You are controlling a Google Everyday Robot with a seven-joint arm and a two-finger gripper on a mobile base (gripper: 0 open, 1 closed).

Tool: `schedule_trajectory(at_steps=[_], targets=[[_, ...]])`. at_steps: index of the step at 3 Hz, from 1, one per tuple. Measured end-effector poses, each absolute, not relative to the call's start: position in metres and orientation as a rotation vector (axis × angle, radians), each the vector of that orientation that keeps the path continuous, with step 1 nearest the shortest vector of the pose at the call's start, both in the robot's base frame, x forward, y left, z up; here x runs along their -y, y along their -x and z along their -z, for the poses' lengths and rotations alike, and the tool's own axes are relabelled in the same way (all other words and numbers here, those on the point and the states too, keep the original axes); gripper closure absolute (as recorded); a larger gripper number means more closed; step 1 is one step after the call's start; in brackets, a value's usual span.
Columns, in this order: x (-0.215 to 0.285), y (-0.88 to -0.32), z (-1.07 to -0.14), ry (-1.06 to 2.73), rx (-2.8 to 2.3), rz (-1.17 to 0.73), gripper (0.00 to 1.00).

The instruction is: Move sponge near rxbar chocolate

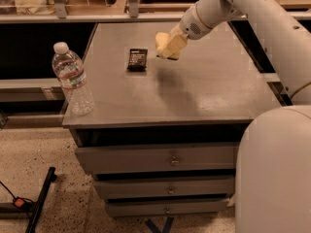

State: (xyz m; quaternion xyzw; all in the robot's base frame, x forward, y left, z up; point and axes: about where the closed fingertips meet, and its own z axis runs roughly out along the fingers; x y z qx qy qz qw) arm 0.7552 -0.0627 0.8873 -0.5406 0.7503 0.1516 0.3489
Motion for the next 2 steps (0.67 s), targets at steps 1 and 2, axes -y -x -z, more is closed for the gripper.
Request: schedule_trajectory(at_steps=[1,2], targets=[[0.0531,-0.7588,-0.8824,1.422,-1.917,-0.403,0.36],[0.0508,-0.7591,-0.8796,1.426,-1.918,-0.408,0.13]])
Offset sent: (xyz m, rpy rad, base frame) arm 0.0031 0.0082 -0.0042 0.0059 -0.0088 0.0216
